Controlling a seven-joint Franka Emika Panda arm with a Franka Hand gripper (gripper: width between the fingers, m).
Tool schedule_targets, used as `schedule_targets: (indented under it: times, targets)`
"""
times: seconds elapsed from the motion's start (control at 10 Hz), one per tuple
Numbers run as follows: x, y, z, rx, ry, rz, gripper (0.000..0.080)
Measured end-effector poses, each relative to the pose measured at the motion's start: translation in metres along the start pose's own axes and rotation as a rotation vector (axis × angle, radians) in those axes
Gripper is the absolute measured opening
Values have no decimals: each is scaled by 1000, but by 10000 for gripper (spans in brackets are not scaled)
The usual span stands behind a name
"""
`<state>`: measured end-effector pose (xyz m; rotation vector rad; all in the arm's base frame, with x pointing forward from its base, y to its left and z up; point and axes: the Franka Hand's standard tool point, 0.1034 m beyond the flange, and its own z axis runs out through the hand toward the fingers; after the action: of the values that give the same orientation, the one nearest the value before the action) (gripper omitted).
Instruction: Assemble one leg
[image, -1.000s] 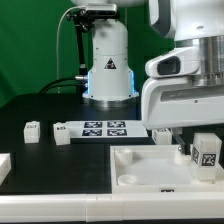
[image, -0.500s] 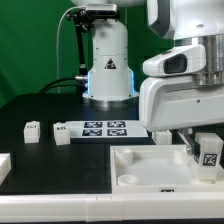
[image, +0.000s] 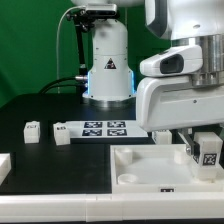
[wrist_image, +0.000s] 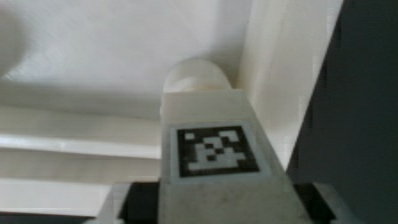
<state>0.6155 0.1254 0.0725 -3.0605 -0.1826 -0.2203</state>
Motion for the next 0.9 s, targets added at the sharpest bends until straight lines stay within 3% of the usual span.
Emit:
schedule_targets:
  times: [0.2,0.6,0.9]
  targets:
    - [0,1,0,3,3,94,298]
    - [-2,9,1,23,8,721,297]
    - [-4,1,3,53,-16,1158,297]
